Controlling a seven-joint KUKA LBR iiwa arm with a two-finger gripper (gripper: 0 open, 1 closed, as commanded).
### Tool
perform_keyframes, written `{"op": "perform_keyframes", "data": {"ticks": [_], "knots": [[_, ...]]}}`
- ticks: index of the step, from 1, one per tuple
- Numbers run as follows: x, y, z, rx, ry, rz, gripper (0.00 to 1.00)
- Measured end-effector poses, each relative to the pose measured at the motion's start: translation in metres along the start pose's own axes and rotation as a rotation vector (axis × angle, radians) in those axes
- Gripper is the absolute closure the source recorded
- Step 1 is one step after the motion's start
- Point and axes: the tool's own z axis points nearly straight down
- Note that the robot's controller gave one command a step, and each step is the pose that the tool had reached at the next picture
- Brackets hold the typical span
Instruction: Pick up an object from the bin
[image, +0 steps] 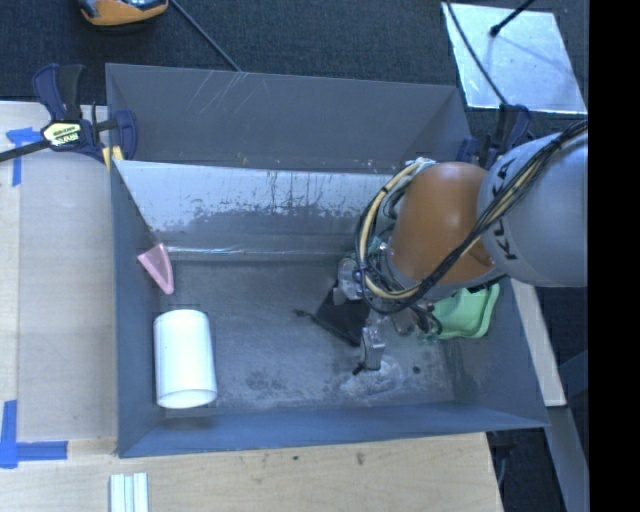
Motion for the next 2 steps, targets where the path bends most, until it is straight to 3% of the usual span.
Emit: {"op": "perform_keyframes", "data": {"ticks": [1, 2], "knots": [[-0.0068, -0.0018, 0.0154, 0.0, -0.001, 0.08, 1.0], [-0.0068, -0.0018, 0.0154, 0.0, -0.001, 0.08, 1.0]]}}
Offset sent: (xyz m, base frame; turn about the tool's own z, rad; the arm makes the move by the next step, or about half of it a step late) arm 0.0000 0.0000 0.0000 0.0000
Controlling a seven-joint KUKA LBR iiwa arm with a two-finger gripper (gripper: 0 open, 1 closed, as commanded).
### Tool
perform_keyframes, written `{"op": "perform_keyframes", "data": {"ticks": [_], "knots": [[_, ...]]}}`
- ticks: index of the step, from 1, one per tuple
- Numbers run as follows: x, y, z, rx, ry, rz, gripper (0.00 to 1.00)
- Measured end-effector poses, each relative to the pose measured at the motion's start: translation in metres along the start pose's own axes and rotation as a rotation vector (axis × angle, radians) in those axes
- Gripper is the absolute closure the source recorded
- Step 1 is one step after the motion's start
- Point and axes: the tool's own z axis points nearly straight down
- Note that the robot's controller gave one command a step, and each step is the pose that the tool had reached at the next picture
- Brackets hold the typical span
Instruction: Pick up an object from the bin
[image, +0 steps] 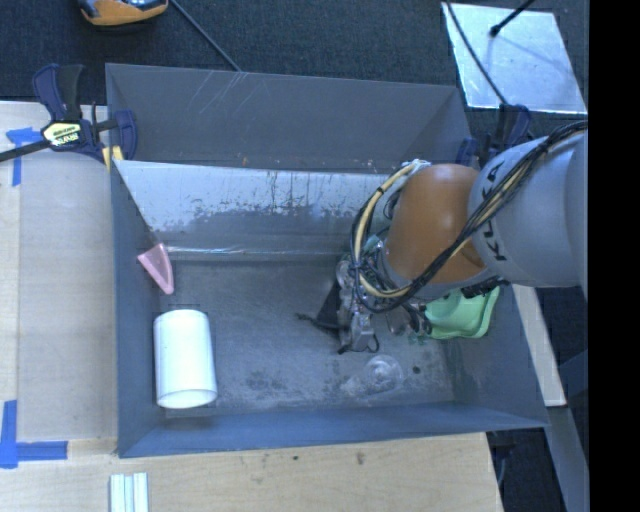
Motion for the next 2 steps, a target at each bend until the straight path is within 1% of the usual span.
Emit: {"op": "perform_keyframes", "data": {"ticks": [1, 2], "knots": [[-0.015, 0.0052, -0.0513, 0.0, 0.007, -0.006, 1.0], [-0.0139, 0.0013, -0.0583, 0.0, -0.01, -0.001, 1.0]]}}
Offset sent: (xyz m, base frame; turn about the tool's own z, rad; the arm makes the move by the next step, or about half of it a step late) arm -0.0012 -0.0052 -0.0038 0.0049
